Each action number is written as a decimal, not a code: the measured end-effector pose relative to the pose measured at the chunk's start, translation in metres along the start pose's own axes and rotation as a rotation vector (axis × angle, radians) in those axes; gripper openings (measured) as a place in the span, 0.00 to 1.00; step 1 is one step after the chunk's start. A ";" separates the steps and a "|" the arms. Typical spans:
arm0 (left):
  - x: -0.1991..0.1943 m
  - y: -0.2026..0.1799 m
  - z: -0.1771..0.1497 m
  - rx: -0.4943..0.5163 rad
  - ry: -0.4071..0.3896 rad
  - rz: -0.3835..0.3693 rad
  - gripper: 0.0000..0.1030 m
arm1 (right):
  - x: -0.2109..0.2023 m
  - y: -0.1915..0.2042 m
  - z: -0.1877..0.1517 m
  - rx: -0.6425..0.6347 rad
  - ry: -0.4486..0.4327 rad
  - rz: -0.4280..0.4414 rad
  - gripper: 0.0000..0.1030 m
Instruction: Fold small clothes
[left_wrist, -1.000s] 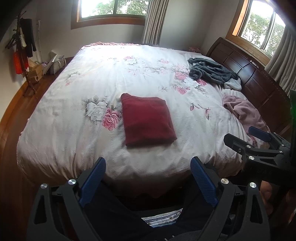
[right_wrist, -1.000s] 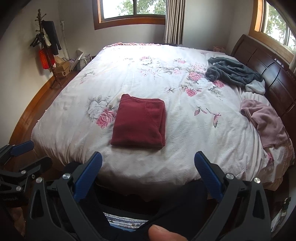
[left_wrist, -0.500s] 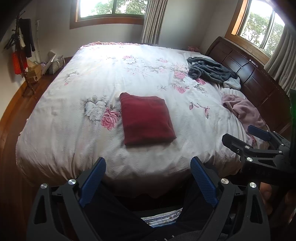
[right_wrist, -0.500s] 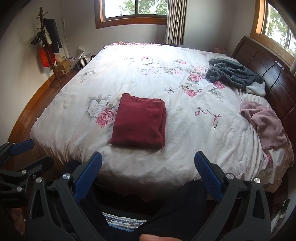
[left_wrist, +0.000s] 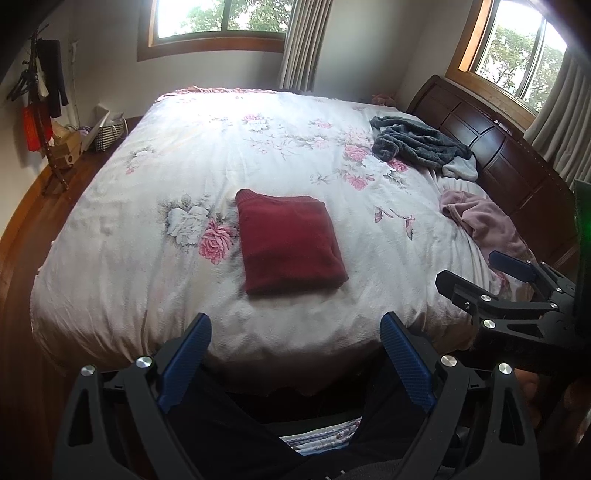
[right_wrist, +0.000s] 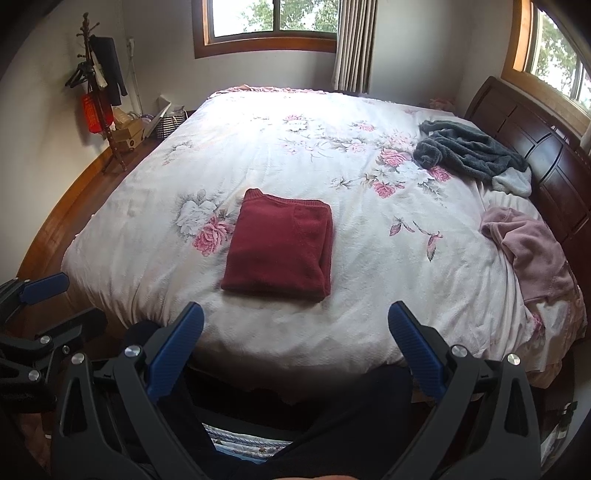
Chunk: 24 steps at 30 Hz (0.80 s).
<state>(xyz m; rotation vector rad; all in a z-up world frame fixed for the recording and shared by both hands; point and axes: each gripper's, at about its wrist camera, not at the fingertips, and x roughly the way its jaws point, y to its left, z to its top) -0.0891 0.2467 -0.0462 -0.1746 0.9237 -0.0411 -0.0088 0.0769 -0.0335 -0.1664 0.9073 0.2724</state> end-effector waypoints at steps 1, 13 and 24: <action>0.000 0.000 0.001 0.001 -0.001 0.000 0.90 | 0.000 0.000 0.001 -0.001 -0.001 0.000 0.97; -0.001 0.004 0.007 0.009 0.002 0.002 0.90 | -0.001 -0.002 0.004 0.001 -0.009 0.000 0.97; -0.001 0.004 0.006 0.012 0.001 0.004 0.90 | -0.001 -0.003 0.000 0.008 -0.017 -0.004 0.97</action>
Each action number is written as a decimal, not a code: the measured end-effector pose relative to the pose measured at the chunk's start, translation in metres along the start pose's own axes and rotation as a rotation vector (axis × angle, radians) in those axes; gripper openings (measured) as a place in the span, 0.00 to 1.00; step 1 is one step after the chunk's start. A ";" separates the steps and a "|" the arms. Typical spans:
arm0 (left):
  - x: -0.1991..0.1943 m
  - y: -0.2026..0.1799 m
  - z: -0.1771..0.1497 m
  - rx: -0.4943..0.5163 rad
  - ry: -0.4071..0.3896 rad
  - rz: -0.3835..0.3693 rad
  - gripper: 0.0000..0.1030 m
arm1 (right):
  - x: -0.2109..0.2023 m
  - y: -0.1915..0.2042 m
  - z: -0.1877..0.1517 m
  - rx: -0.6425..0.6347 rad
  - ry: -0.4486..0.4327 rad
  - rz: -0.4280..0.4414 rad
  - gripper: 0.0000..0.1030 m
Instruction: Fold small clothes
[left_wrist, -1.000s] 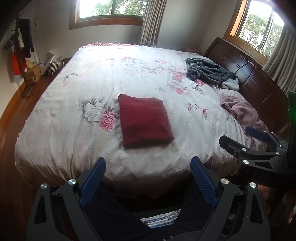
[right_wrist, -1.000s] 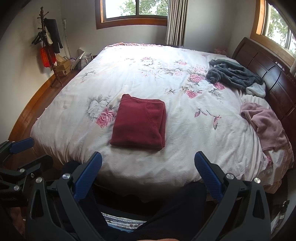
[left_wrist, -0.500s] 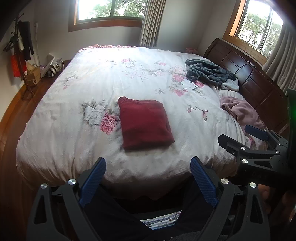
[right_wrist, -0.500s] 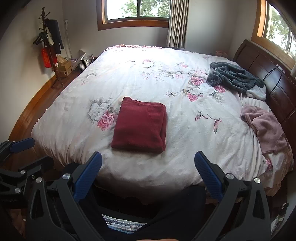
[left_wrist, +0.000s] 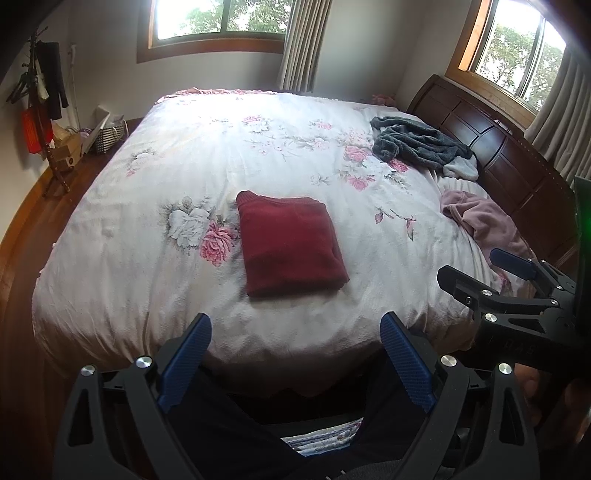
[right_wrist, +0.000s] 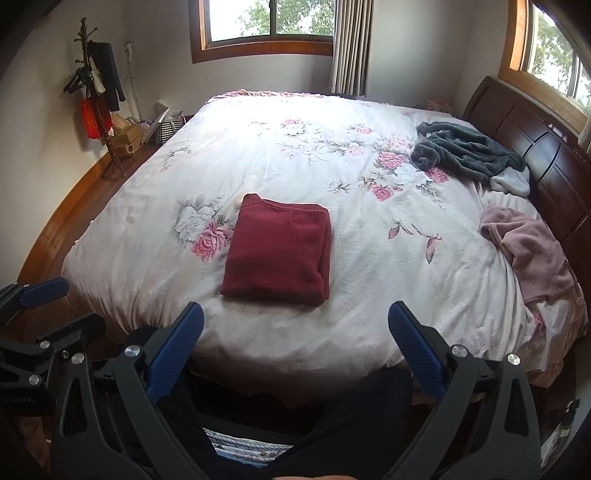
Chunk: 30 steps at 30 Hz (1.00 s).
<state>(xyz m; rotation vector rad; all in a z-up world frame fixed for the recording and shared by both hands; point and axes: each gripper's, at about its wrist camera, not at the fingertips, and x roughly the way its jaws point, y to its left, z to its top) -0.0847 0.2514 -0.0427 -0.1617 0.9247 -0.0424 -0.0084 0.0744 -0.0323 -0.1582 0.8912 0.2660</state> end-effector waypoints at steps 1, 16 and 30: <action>0.000 0.000 0.000 -0.001 0.001 0.000 0.90 | 0.000 -0.001 0.001 0.000 0.001 0.001 0.97; 0.004 0.003 -0.004 -0.006 0.010 0.001 0.90 | 0.001 -0.005 0.001 0.013 0.004 -0.001 0.97; 0.004 0.005 -0.005 -0.004 0.011 -0.002 0.90 | 0.002 -0.004 0.001 0.019 0.001 -0.004 0.97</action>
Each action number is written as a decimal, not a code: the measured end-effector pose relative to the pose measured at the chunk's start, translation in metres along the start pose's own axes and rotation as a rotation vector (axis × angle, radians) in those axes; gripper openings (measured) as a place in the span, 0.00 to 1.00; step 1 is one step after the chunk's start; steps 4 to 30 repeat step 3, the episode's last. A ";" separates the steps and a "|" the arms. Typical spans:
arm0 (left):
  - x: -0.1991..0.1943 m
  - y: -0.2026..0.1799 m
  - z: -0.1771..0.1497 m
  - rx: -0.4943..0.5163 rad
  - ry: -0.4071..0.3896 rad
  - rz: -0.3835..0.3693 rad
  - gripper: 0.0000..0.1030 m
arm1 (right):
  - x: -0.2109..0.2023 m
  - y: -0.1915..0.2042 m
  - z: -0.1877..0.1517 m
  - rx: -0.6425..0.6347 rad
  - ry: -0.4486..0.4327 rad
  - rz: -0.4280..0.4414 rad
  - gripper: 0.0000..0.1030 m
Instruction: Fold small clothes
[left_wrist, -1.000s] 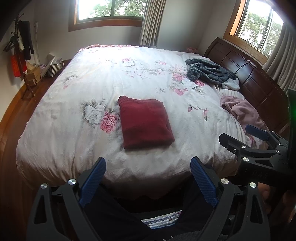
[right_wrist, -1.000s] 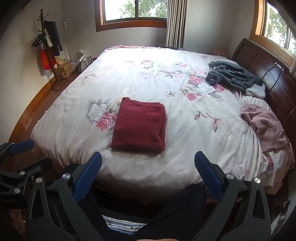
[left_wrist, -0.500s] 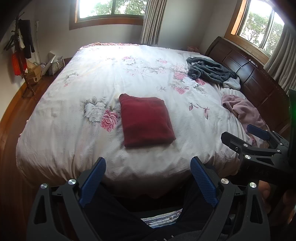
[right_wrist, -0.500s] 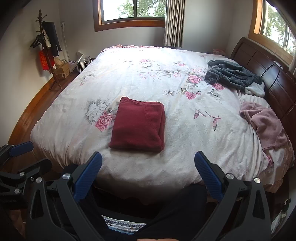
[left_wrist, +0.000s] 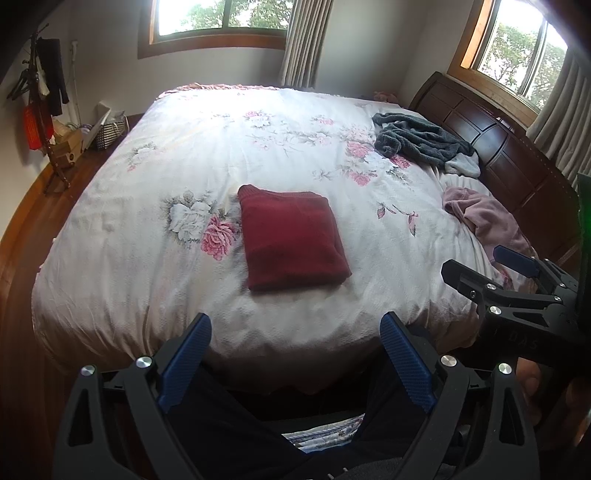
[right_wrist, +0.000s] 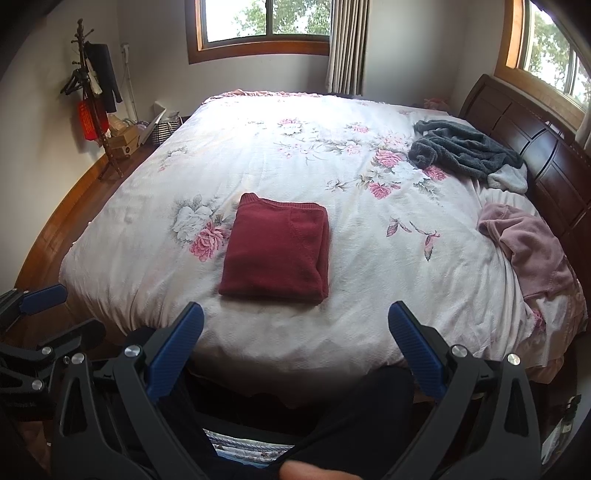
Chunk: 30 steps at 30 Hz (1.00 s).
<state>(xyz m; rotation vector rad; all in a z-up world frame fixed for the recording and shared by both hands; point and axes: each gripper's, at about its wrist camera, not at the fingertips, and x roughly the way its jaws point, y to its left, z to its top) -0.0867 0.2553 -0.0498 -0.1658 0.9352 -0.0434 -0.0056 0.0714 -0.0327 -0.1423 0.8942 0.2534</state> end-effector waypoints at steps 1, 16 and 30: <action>0.000 0.000 0.000 0.000 0.000 -0.001 0.90 | 0.000 0.000 0.000 -0.002 0.000 0.001 0.97; 0.000 0.001 -0.001 -0.001 0.000 0.000 0.90 | 0.000 0.000 0.000 -0.005 0.002 0.001 0.97; 0.000 0.001 -0.001 -0.001 0.000 0.000 0.90 | 0.000 0.000 0.000 -0.005 0.002 0.001 0.97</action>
